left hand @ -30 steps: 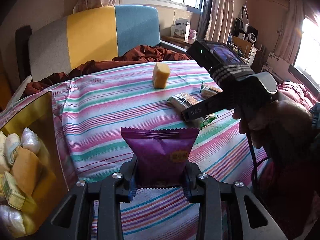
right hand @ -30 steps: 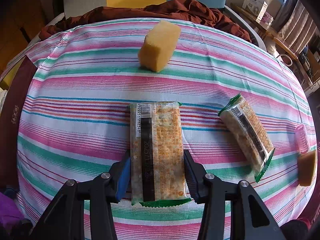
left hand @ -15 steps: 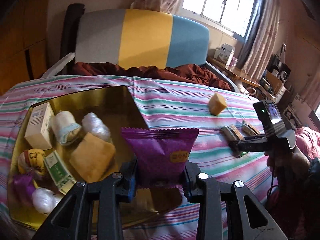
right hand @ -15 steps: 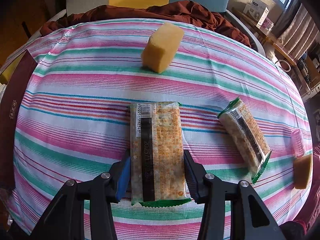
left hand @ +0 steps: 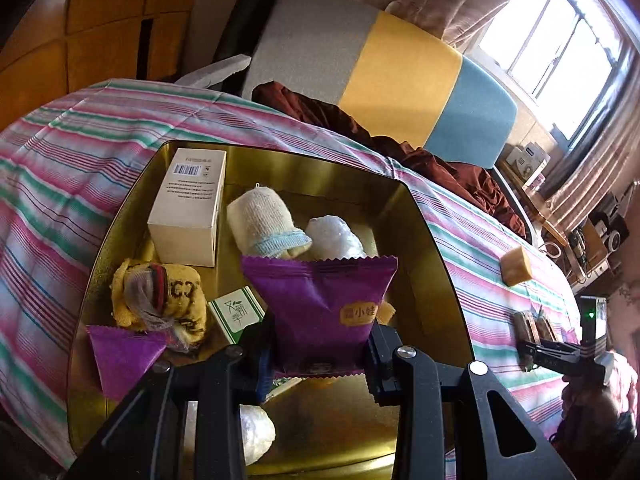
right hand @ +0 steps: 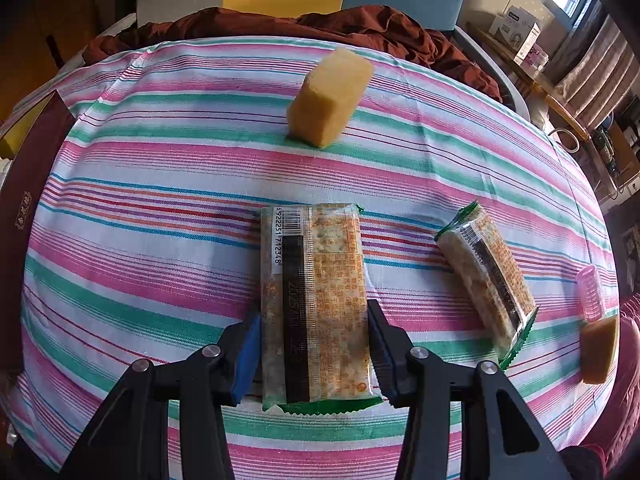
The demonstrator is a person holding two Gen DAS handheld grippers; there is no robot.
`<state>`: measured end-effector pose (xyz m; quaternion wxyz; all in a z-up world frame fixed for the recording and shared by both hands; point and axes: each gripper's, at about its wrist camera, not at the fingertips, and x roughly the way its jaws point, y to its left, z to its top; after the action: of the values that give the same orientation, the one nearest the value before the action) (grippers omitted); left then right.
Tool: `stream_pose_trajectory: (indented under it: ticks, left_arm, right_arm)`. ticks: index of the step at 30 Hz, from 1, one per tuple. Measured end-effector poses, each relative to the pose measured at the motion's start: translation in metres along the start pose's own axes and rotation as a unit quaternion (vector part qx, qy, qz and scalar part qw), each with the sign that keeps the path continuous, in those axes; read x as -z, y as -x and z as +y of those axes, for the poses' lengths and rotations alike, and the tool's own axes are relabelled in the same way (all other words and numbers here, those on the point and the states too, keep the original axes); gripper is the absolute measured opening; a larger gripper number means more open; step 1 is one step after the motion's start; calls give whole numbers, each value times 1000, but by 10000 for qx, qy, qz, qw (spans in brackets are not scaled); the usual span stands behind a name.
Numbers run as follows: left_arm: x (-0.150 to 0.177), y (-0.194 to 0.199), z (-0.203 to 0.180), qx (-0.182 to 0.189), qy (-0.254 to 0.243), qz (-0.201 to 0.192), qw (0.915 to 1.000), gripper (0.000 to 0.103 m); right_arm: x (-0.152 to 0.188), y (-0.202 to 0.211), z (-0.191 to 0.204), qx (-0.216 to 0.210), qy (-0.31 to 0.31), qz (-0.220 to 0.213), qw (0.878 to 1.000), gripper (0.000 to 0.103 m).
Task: Organize objects
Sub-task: 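Carry the purple packet into the gold tray and open the left tool, then carry the cracker pack into the tray and release it with the right tool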
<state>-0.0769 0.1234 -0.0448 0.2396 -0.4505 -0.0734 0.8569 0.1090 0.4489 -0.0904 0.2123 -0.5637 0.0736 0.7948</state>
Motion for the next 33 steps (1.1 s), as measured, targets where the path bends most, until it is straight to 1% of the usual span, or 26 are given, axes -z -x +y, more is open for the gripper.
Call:
stream_pose_trajectory:
  ticks: [2,7,9,10,11,13,15,17,19,22,26,30,33]
  left_arm:
    - [-8,-8,1,-44,66,61,10000,36]
    - [-24,-30,-1,-238,-40,127,9996,36]
    - [-29,-41,1,-372,-81,195,9991,40]
    - [-30,-46,2,-450,-73,245,9987,45]
    - [-30,-47,2,-449,-99,256,9986,53]
    - [-30,-45,1,-453,-181,182,9986,62]
    - [-27,-43,1,-461,-240,152,9985,62]
    - [-23,-38,3,-446,-199,109,9987,62]
    - [-16,-27,2,-571,-226,-53,9981,62]
    - [-6,-11,0,-581,-297,-240,9976,62]
    - [5,10,1,-704,-462,-450,9954,62]
    - [12,25,4,-773,-575,-552,9938,62]
    - [16,32,9,-762,-561,-556,9940,62]
  right_arm:
    - [-1,-1,0,1,4,-1,10000,49]
    - [-2,-2,-1,3,1,0,10000,49]
    - [-2,-1,0,-1,-8,0,10000,49]
    - [-2,-1,0,-8,-13,1,10000,49]
    - [-2,-1,-1,-13,-15,2,10000,49]
    - [-5,-5,-3,-12,-11,1,10000,49]
    - [-7,-6,-4,-8,-5,-1,10000,49]
    - [-7,-7,-4,-6,-3,-2,10000,49]
    - [-8,-7,-4,6,7,-6,10000,49]
    - [-7,-5,-1,71,50,-25,10000,48]
    - [-5,-1,2,108,70,-33,9999,48]
    - [-7,-2,7,-162,94,-26,9998,48]
    - [-5,1,18,-345,183,-1,9992,48]
